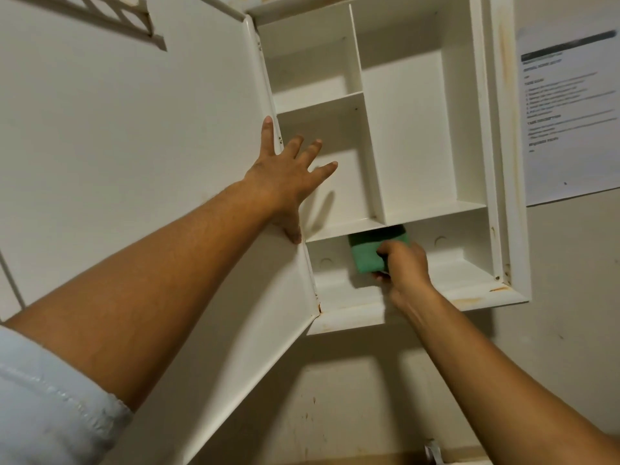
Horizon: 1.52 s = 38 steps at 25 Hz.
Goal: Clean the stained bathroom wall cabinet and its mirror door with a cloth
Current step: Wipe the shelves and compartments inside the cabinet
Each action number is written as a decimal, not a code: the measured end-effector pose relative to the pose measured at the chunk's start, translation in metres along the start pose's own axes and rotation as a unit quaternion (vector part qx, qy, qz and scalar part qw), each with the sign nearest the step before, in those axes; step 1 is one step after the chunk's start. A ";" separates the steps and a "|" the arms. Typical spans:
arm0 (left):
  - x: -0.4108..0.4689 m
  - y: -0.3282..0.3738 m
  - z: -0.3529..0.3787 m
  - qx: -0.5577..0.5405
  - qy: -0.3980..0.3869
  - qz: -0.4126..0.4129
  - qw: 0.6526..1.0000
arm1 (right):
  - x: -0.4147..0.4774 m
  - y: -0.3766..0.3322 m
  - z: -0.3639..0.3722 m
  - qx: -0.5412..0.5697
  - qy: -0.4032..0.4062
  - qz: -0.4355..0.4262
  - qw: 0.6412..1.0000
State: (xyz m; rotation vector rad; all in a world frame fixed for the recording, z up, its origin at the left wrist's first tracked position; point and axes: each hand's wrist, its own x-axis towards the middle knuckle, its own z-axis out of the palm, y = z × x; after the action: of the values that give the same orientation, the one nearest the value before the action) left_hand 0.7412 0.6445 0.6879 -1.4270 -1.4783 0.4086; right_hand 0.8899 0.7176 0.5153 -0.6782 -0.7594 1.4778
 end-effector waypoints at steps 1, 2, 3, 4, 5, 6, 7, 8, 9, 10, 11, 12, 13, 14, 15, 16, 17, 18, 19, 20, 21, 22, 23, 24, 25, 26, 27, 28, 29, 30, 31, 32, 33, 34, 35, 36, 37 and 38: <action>0.000 0.001 -0.001 -0.002 -0.003 0.001 1.000 | -0.001 0.004 -0.003 -0.075 0.060 -0.065 0.993; 0.001 0.001 0.000 0.000 -0.002 -0.001 1.000 | -0.004 0.008 0.000 -0.129 0.096 -0.118 0.980; 0.001 0.002 0.000 0.003 -0.002 -0.003 1.000 | -0.008 0.014 0.008 -0.157 0.101 -0.147 0.971; 0.000 0.002 0.000 0.005 -0.002 -0.004 1.000 | -0.011 0.023 0.019 -0.160 0.077 -0.149 0.973; -0.001 0.002 0.000 0.007 -0.001 -0.004 1.000 | -0.014 0.031 0.032 -0.154 0.033 -0.129 0.979; -0.001 0.002 0.000 0.007 -0.001 -0.003 1.000 | -0.017 0.038 0.045 -0.146 -0.021 -0.099 0.984; -0.001 0.003 0.000 0.008 0.001 -0.002 1.000 | -0.017 0.043 0.053 -0.135 -0.071 -0.068 0.986; 0.000 0.003 0.000 0.010 0.004 -0.001 1.000 | -0.015 0.045 0.056 -0.122 -0.110 -0.049 0.985; 0.001 0.002 0.001 0.011 0.004 -0.002 1.000 | -0.013 0.043 0.055 -0.129 -0.138 -0.045 0.981; 0.001 0.002 0.001 0.010 0.003 -0.002 1.000 | -0.009 0.040 0.050 -0.156 -0.165 -0.057 0.972; 0.001 0.001 0.000 0.010 0.003 -0.001 1.000 | -0.005 0.034 0.041 -0.223 -0.196 -0.092 0.951; 0.001 0.001 -0.001 0.011 0.001 0.000 1.000 | 0.000 0.030 0.034 -0.316 -0.228 -0.127 0.912; 0.001 0.001 -0.002 0.011 -0.004 0.001 1.000 | 0.000 0.025 0.030 -0.405 -0.252 -0.151 0.866; 0.000 0.000 -0.003 0.009 -0.007 0.001 1.000 | 0.000 0.023 0.030 -0.452 -0.251 -0.162 0.841; 0.000 0.001 -0.004 0.005 -0.009 -0.001 1.000 | -0.002 0.022 0.033 -0.455 -0.238 -0.154 0.844; -0.001 0.001 -0.002 0.005 -0.009 -0.003 1.000 | -0.006 0.023 0.038 -0.386 -0.226 -0.122 0.886; 0.000 0.003 -0.002 0.009 -0.008 -0.005 1.000 | -0.010 0.025 0.044 -0.283 -0.199 -0.079 0.935; 0.001 0.003 -0.002 0.012 -0.010 -0.005 1.000 | -0.013 0.031 0.050 -0.174 -0.177 -0.052 0.967; 0.000 0.003 -0.001 0.014 -0.012 -0.006 1.000 | -0.014 0.037 0.052 -0.138 -0.162 -0.083 0.974; 0.001 0.004 -0.001 0.014 -0.010 -0.005 1.000 | -0.014 0.043 0.049 -0.171 -0.162 -0.148 0.961; 0.001 0.004 -0.001 0.013 -0.010 -0.005 1.000 | -0.010 0.048 0.045 -0.237 -0.172 -0.212 0.932; 0.000 0.004 -0.001 0.013 -0.011 -0.005 1.000 | -0.006 0.050 0.040 -0.334 -0.182 -0.262 0.887; 0.000 0.004 -0.001 0.013 -0.011 -0.006 1.000 | 0.000 0.048 0.037 -0.449 -0.185 -0.300 0.821; 0.001 0.004 -0.002 0.011 -0.013 -0.008 1.000 | 0.007 0.045 0.036 -0.546 -0.183 -0.321 0.752; 0.001 0.004 -0.002 0.010 -0.015 -0.009 1.000 | 0.013 0.045 0.036 -0.593 -0.160 -0.321 0.721; 0.001 0.004 -0.003 0.008 -0.017 -0.008 1.000 | 0.017 0.044 0.040 -0.573 -0.126 -0.290 0.756; 0.000 0.004 -0.004 0.007 -0.018 -0.008 1.000 | 0.016 0.045 0.049 -0.472 -0.088 -0.223 0.848; -0.001 0.003 -0.004 0.008 -0.019 -0.009 1.000 | 0.012 0.048 0.058 -0.353 -0.055 -0.147 0.922; -0.001 0.004 -0.004 0.010 -0.019 -0.010 1.000 | 0.009 0.053 0.067 -0.257 -0.014 -0.104 0.961; 0.000 0.004 -0.003 0.013 -0.018 -0.009 1.000 | 0.009 0.056 0.074 -0.230 0.008 -0.121 0.966; 0.001 0.004 -0.003 0.016 -0.017 -0.007 1.000 | 0.010 0.059 0.076 -0.268 0.009 -0.173 0.948; 0.002 0.003 -0.002 0.017 -0.017 -0.005 1.000 | 0.012 0.060 0.075 -0.338 -0.007 -0.234 0.912; 0.002 0.003 -0.002 0.015 -0.019 -0.006 1.000 | 0.015 0.059 0.070 -0.422 -0.033 -0.291 0.858; 0.001 0.002 -0.003 0.012 -0.023 -0.009 1.000 | 0.020 0.056 0.063 -0.510 -0.063 -0.335 0.790; 0.001 0.003 -0.003 0.011 -0.028 -0.012 0.999 | 0.024 0.054 0.054 -0.586 -0.102 -0.353 0.722; 0.001 0.003 -0.004 0.012 -0.031 -0.013 0.999 | 0.025 0.049 0.048 -0.649 -0.146 -0.347 0.661; 0.000 0.004 -0.005 0.011 -0.032 -0.012 0.999 | 0.022 0.042 0.045 -0.701 -0.188 -0.329 0.604; -0.001 0.005 -0.006 0.008 -0.033 -0.012 0.999 | 0.018 0.033 0.044 -0.742 -0.216 -0.315 0.552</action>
State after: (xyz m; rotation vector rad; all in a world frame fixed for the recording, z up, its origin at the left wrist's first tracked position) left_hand 0.7490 0.6425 0.6865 -1.3948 -1.5393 0.4549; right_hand 0.8347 0.7325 0.5164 -1.0381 -2.4092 -0.0614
